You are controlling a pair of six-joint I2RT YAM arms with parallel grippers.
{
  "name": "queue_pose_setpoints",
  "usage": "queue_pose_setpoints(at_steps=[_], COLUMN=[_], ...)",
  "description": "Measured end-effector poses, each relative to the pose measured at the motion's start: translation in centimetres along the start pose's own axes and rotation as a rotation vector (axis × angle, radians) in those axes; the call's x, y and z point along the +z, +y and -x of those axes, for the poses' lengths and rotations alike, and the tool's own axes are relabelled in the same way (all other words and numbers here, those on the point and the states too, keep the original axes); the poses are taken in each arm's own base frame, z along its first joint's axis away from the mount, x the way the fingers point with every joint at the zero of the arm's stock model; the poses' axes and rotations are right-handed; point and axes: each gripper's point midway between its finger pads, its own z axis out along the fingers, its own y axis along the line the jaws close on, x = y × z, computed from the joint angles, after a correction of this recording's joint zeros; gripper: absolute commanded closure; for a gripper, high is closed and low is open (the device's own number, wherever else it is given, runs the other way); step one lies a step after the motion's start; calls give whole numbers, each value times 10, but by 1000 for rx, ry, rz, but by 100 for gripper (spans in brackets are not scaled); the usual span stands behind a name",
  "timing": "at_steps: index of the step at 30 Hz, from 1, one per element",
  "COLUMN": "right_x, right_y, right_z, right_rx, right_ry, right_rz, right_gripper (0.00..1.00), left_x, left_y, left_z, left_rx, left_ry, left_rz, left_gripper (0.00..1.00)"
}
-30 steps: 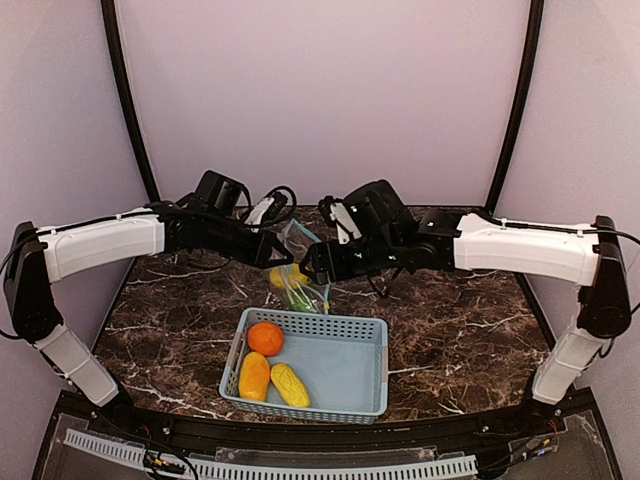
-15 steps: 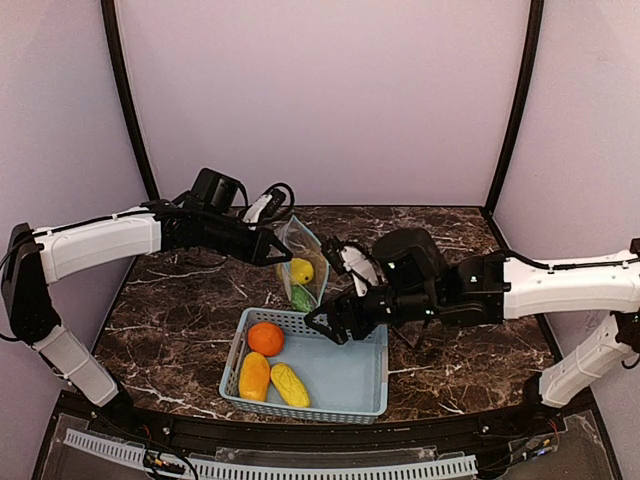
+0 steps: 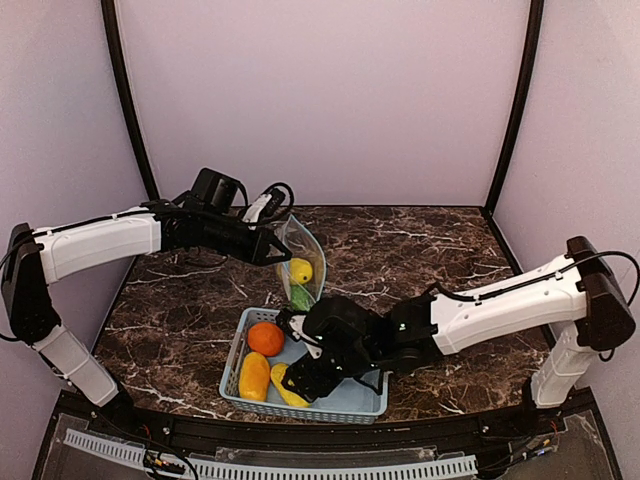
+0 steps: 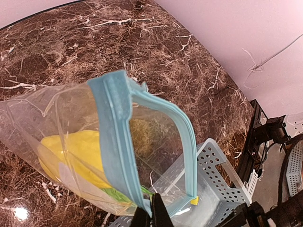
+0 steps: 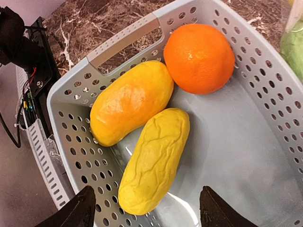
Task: Place the food in the zip-top bag and seal the zipper
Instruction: Pick up the fake fruit from the bin.
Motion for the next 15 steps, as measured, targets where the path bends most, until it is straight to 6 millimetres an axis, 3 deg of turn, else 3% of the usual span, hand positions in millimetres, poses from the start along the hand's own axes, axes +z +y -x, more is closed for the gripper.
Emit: queue_pose_setpoints(at_steps=[11,15], right_x=[34,43], right_y=[0,-2], right_z=[-20,-26], right_rx=[-4,-2], right_ry=[112,142], right_rz=[-59,-76], right_gripper=[26,32], left_x=[0,0], left_y=[2,2], left_z=[0,0], left_rx=[0,0], left_ry=[-2,-2], left_rz=[10,10], left_gripper=[99,99])
